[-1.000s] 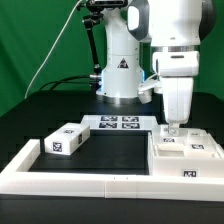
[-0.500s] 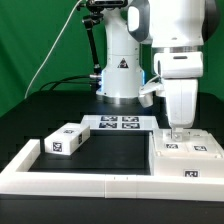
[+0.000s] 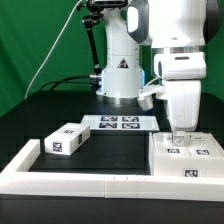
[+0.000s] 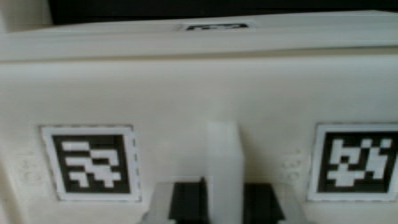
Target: Assemble cabinet
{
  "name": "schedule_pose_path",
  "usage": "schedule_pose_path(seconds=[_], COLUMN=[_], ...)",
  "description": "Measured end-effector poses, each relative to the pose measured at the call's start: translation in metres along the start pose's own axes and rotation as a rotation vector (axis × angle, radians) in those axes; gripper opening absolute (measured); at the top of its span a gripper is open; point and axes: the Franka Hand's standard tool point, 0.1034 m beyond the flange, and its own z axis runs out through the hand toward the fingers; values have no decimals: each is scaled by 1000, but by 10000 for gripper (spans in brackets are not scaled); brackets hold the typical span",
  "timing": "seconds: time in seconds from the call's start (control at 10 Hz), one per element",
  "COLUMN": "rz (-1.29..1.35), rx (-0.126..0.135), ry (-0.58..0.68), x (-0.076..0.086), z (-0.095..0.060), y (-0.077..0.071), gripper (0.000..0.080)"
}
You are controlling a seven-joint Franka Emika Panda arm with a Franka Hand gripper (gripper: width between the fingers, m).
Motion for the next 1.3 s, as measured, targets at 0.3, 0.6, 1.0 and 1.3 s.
schedule_pose_path(seconds=[0.3,0.6,1.0,1.3], rz=[7,13,55,184], rx=[7,1,-22,-78], ry=[-3,-8,-3,27], x=[2,1,5,21], z=[0,-7,-15,-29], y=[0,2,-2,-36], gripper=[74,276,748,796])
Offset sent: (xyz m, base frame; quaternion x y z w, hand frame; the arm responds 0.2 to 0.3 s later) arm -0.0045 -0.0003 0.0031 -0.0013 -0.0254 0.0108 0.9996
